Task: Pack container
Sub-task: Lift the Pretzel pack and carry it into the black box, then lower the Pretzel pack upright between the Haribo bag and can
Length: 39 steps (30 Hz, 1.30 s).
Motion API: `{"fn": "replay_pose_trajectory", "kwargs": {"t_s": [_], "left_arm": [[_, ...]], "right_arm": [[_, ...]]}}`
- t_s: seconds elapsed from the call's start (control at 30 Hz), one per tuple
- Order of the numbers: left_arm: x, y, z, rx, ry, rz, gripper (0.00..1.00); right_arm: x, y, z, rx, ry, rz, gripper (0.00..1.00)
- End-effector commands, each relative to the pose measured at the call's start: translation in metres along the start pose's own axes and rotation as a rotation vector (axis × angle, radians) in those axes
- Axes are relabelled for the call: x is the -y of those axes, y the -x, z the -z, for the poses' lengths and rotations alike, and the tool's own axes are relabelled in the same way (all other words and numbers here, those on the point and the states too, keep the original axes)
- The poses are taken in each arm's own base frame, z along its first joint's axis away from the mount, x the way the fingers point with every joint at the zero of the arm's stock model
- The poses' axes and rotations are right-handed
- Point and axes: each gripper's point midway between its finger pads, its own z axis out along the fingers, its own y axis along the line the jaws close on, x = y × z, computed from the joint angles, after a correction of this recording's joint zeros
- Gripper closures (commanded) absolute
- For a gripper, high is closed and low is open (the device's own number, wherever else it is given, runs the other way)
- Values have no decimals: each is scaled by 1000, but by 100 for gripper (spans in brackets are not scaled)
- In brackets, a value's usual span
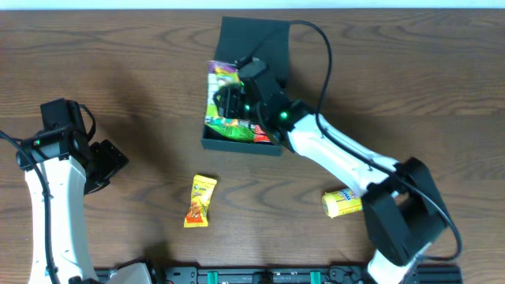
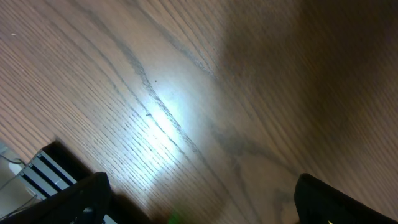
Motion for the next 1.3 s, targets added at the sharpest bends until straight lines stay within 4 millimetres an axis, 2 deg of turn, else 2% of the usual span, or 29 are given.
{"fn": "replay_pose_trajectory", "kwargs": {"t_s": [0.0, 0.13, 0.5, 0.6, 0.77, 0.93, 1.0, 1.1, 1.27], "left_arm": [[-3, 1, -1, 1, 16, 8, 5], [-3, 1, -1, 1, 16, 8, 5], [-3, 1, -1, 1, 16, 8, 5], [-3, 1, -1, 1, 16, 8, 5], [-3, 1, -1, 1, 16, 8, 5], [-3, 1, -1, 1, 16, 8, 5], [-3, 1, -1, 1, 16, 8, 5], [-3, 1, -1, 1, 16, 8, 5], [-3, 1, -1, 1, 16, 8, 5]], "right_arm": [[-4, -3, -7, -26, 6, -5, 32], [14, -11, -5, -48, -77, -17, 40], [23, -24, -2, -98, -124, -10, 42], [25, -33, -2, -111, -158, 1, 47], [18, -57, -1, -174, -176, -27, 53], [-4, -72, -3, -182, -142, -69, 62], [-14, -70, -5, -160, -114, -58, 64], [-27, -55, -4, -105, -67, -50, 67], [-24, -20, 18, -26, -61, -27, 79]]}}
